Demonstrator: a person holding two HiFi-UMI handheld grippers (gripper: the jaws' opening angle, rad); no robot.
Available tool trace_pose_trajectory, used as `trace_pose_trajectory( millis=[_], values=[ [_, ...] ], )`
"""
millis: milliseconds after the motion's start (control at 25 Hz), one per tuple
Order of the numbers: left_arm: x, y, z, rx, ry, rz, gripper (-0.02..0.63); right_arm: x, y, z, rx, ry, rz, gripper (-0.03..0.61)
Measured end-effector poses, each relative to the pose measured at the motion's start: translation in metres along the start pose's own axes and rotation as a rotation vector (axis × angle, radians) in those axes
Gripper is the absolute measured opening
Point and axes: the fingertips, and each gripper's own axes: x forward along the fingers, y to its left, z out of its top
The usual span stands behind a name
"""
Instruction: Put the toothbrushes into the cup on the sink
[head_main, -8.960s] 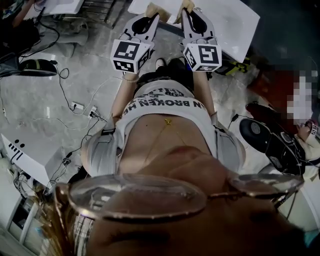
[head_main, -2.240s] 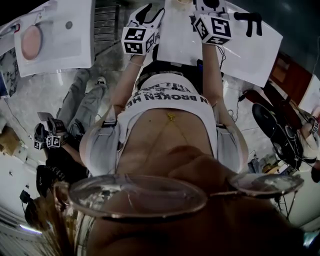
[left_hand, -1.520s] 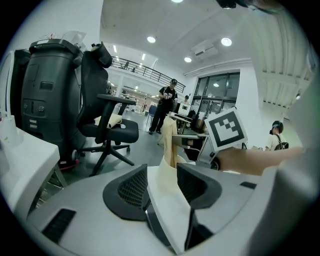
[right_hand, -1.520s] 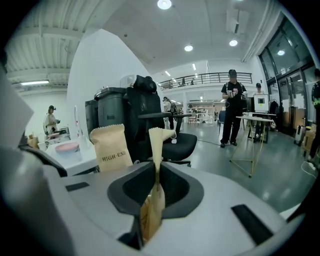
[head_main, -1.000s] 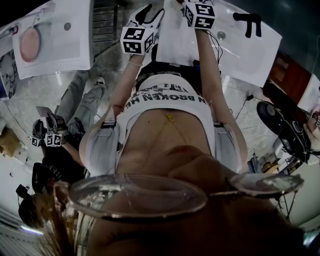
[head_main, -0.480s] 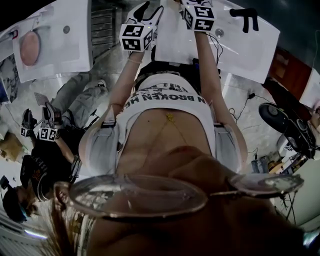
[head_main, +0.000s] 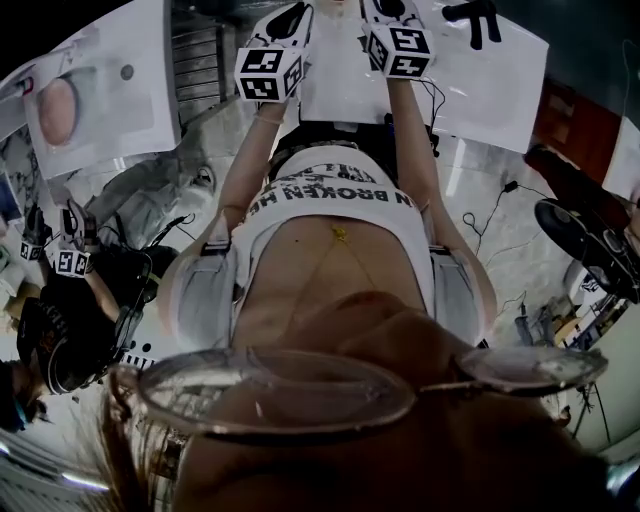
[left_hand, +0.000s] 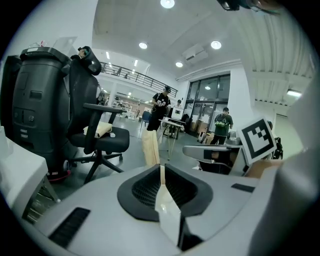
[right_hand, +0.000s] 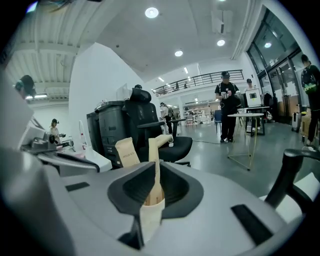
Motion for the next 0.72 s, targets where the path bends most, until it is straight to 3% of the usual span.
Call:
trace_pose_trajectory(
  millis=[160, 720],
  values=[
    [0.012, -0.011, 0.006, 0.022, -0.014, -0.028, 0.014, -0.009, 0.001, 0.001, -0.020, -0.008, 0.028, 0.037],
    [0.020, -0.077, 0.027, 0.082, -0.049, -0.077, 0.014, -0.075, 0.000, 0.015, -0.089, -0.043, 0.045, 0.034]
  ],
)
